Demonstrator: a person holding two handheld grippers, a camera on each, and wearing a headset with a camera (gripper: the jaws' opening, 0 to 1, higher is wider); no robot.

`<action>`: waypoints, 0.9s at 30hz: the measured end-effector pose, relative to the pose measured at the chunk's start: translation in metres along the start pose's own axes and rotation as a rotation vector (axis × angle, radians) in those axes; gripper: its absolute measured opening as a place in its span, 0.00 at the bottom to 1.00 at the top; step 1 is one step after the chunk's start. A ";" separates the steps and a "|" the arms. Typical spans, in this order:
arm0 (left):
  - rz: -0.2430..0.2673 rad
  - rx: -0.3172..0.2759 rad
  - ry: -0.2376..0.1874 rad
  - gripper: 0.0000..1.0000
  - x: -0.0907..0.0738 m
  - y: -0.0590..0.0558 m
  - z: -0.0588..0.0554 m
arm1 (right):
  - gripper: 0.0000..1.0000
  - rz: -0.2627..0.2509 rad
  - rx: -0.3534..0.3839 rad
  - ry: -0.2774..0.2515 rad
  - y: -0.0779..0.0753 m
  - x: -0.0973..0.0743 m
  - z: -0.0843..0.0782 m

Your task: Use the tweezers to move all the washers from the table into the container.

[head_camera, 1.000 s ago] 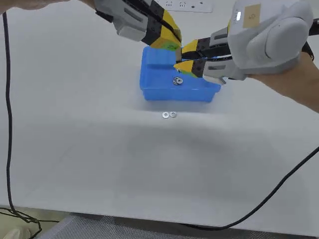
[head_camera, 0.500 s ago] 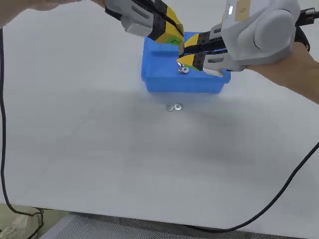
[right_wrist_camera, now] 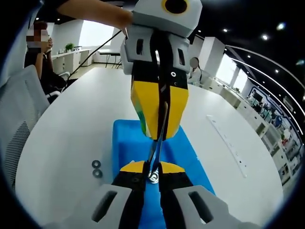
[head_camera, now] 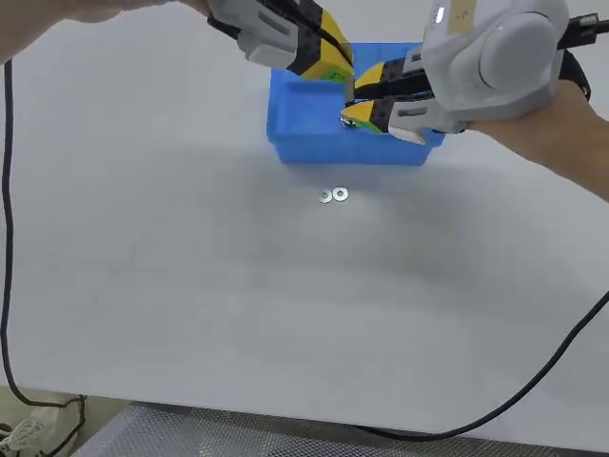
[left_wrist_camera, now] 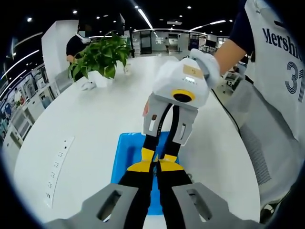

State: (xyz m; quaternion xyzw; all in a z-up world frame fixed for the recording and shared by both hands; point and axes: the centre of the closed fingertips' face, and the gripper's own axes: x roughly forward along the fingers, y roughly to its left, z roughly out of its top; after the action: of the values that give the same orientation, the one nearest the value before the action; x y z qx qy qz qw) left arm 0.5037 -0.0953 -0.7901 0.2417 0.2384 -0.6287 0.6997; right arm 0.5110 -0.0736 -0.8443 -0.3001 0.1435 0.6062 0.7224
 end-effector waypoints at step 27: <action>0.057 0.098 -0.013 0.07 -0.046 -0.032 0.048 | 0.11 -0.068 -0.065 -0.046 0.009 -0.045 0.048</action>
State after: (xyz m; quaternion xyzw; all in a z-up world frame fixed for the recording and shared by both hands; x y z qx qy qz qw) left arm 0.4688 -0.0936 -0.7255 0.2783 0.1958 -0.6210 0.7061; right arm 0.4851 -0.0790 -0.7831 -0.3143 0.0967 0.5923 0.7356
